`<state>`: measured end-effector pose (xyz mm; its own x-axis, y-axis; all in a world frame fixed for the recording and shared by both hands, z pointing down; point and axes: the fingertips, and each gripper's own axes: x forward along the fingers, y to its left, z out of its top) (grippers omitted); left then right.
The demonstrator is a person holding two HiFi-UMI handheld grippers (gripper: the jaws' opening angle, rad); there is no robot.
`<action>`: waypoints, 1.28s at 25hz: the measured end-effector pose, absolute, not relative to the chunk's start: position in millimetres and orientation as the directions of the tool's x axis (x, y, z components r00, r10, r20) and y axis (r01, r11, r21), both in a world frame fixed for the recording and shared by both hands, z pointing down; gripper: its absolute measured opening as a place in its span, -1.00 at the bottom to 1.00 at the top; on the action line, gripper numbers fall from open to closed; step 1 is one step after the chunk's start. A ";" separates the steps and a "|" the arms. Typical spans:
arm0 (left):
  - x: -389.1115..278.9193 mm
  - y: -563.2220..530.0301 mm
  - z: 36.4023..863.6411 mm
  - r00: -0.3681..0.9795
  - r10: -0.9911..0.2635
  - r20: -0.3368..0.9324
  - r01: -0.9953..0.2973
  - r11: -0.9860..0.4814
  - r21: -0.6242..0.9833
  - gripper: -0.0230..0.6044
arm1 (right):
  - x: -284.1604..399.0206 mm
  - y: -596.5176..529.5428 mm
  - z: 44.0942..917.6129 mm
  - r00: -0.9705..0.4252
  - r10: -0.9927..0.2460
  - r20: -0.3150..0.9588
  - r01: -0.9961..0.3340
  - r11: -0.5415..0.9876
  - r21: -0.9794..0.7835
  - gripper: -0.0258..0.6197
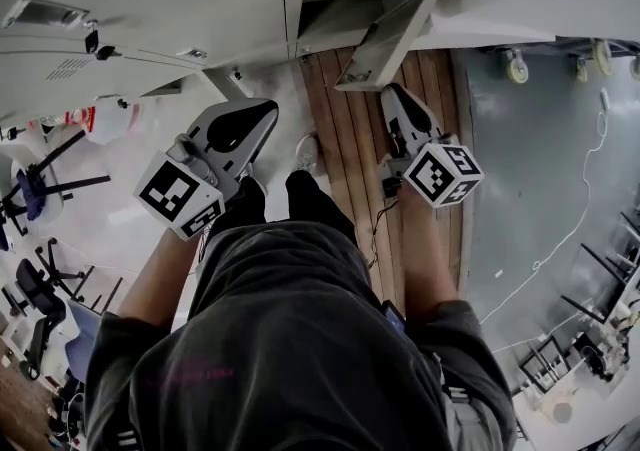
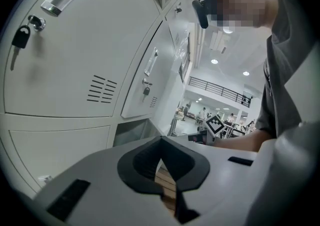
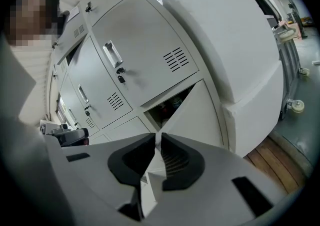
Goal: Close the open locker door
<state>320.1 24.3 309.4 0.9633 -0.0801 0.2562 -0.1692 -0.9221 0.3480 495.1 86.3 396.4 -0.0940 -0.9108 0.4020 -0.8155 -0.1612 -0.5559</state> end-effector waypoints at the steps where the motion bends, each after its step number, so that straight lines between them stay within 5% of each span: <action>1: 316.7 21.4 310.2 0.962 -0.088 0.257 -0.177 -0.920 0.348 -0.90 | 492.0 81.5 396.6 -0.103 -0.910 0.401 -0.816 -0.153 -0.558 -0.78; 32: 257.1 -29.4 311.2 0.920 -0.279 0.277 -0.363 -0.871 0.331 -0.90 | 441.4 -24.6 403.5 -0.289 -0.877 0.384 -0.825 0.025 -0.565 -0.79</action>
<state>257.1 -29.4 311.2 0.9197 -0.2785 0.2768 -0.3634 -0.8707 0.3314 441.4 -24.6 403.5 -0.2895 -0.8767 0.3842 -0.8247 0.0247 -0.5650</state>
